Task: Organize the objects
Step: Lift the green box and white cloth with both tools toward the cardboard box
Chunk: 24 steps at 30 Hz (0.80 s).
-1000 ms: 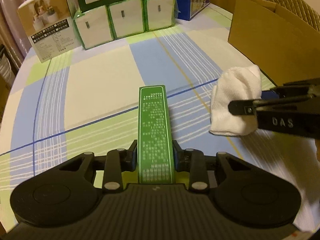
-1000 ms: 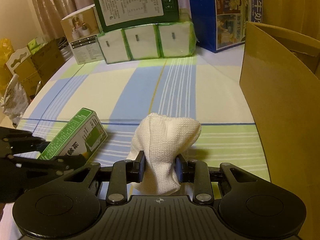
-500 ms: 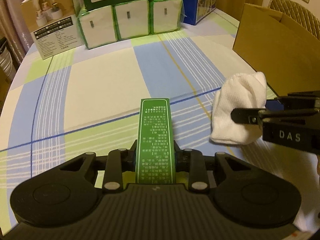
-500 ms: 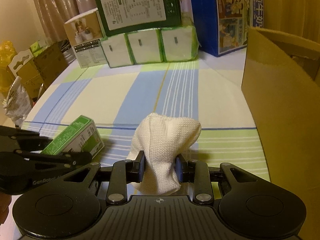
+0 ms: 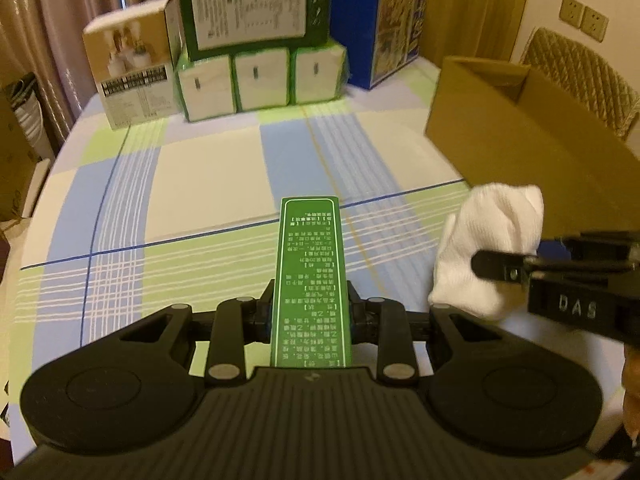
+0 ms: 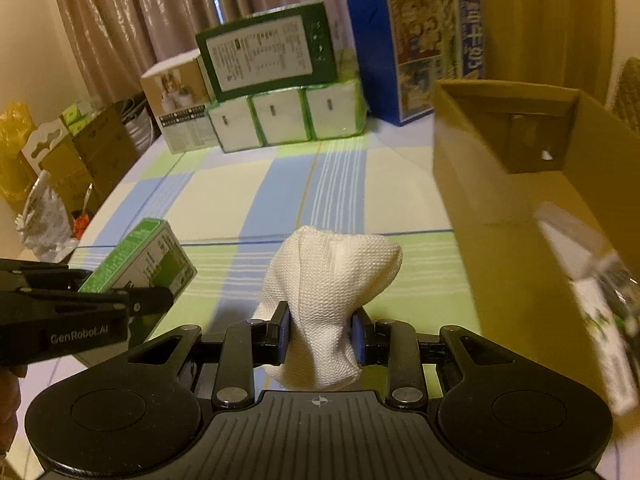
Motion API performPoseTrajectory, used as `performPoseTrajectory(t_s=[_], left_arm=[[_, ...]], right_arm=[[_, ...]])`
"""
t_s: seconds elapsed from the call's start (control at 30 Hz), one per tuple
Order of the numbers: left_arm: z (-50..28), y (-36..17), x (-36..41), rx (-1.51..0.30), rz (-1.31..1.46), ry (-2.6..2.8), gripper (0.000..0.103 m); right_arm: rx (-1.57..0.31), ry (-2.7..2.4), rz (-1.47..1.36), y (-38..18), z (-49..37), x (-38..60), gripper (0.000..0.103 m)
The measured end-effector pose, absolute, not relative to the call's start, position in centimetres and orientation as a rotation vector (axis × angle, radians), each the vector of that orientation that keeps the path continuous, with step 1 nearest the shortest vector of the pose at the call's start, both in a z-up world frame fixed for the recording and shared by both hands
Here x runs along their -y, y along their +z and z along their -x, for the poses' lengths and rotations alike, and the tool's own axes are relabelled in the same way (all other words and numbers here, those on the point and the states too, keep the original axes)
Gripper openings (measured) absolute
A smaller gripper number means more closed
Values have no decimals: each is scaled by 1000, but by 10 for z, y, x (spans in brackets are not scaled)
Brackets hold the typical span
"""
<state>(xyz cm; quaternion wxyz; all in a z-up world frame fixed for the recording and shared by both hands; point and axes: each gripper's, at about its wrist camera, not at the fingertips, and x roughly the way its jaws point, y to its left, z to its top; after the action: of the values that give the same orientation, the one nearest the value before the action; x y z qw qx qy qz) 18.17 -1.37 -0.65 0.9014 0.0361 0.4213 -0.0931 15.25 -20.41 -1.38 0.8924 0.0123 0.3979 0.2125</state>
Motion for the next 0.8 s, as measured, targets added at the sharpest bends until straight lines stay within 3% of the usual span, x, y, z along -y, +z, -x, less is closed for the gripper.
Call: performPoseTrajectory(t_s=[0.43, 0.8], left_arm=[[-88, 57, 73, -797, 30, -199, 25], [-52, 80, 141, -769, 5, -258, 25]], right_arm=[[-775, 421, 11, 49, -59, 270, 27], [-764, 315, 66, 62, -26, 344, 27]])
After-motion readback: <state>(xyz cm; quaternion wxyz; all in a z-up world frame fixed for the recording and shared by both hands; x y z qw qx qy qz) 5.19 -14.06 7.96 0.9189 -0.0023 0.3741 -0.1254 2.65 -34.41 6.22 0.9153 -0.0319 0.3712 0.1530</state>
